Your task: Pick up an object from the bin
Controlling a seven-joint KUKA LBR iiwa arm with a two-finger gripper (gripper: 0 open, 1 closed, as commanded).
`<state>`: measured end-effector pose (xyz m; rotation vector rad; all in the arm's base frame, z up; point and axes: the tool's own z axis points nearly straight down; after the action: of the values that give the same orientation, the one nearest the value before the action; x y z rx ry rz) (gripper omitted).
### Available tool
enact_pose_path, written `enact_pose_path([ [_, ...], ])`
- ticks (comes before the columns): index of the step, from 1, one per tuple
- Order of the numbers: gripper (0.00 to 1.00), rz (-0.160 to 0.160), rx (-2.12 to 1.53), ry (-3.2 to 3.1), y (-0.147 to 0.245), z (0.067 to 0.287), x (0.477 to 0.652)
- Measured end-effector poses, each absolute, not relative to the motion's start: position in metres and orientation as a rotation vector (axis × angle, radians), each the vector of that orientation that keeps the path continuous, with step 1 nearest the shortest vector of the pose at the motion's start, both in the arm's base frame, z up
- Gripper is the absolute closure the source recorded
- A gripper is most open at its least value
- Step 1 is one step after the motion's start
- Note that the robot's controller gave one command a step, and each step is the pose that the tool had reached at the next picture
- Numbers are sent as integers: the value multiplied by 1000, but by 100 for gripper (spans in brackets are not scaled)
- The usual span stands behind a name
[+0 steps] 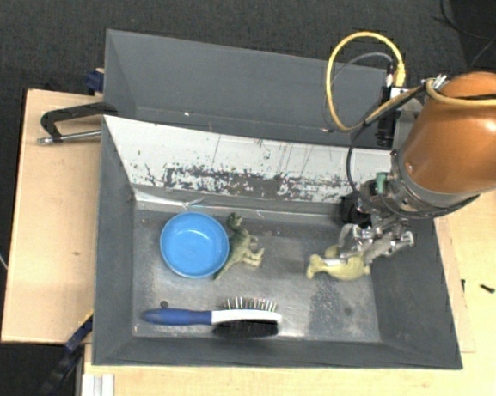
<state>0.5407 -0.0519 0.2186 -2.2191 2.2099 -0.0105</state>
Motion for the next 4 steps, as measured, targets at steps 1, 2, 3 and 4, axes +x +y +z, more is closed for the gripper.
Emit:
enact_pose_path([
  [1, 100, -9, -2697, 1603, -77, 325, 494],
  [2, 100, 14, -2723, 1571, -98, 198, 506],
  [3, 100, 8, -2420, 2006, -125, 136, 503],
  [4, 100, -6, -2709, 1581, -101, 182, 517],
])
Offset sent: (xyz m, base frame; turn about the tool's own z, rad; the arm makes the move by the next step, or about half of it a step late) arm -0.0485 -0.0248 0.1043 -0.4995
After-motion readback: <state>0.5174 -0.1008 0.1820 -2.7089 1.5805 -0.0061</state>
